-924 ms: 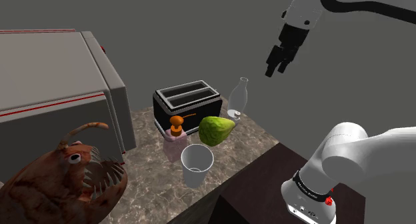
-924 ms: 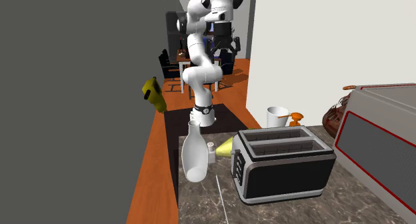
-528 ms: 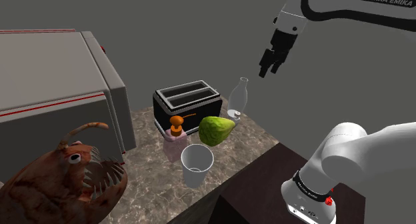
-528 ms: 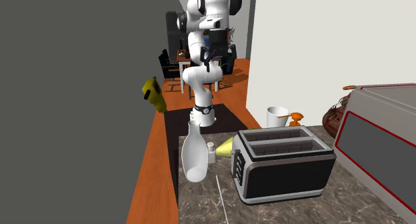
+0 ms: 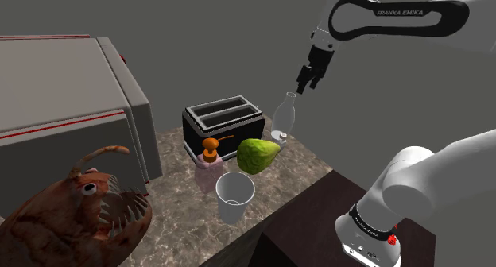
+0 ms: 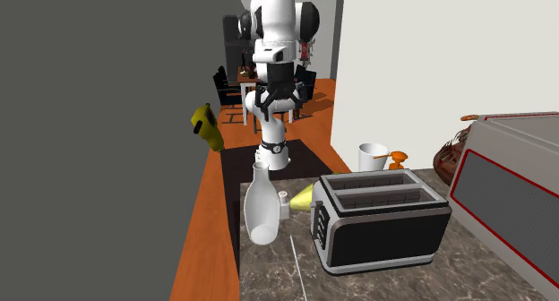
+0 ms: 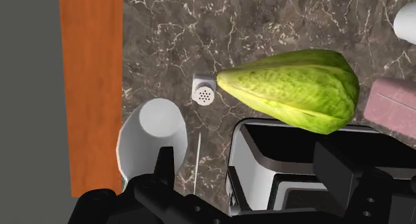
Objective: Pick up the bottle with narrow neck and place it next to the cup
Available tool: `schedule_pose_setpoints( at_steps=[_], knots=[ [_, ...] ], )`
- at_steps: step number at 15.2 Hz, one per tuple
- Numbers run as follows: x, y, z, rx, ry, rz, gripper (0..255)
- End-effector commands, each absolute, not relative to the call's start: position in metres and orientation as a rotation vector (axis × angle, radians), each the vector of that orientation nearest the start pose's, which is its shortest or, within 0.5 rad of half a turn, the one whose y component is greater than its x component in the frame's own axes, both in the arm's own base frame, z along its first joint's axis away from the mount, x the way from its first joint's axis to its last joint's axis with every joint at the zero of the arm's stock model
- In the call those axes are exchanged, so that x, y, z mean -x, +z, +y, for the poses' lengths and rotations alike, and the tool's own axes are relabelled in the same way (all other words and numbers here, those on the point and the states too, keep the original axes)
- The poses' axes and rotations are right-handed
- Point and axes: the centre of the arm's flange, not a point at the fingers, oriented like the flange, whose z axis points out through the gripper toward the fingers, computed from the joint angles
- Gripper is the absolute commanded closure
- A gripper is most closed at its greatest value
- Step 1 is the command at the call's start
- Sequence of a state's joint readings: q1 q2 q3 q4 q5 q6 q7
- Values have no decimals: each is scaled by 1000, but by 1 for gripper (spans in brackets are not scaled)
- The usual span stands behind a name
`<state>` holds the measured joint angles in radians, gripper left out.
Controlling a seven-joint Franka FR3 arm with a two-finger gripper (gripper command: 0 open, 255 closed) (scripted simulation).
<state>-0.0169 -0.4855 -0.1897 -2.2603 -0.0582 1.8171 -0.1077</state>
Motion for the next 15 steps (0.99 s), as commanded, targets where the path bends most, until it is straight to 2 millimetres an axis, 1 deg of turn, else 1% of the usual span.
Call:
schedule_pose_setpoints(
  at_steps=[1,11,15],
  knots=[
    [-418,533,-113,3118,-66,93,0],
    [-502,470,-188,3139,-85,47,0],
    [-503,449,-188,3139,-85,47,0]
  ],
)
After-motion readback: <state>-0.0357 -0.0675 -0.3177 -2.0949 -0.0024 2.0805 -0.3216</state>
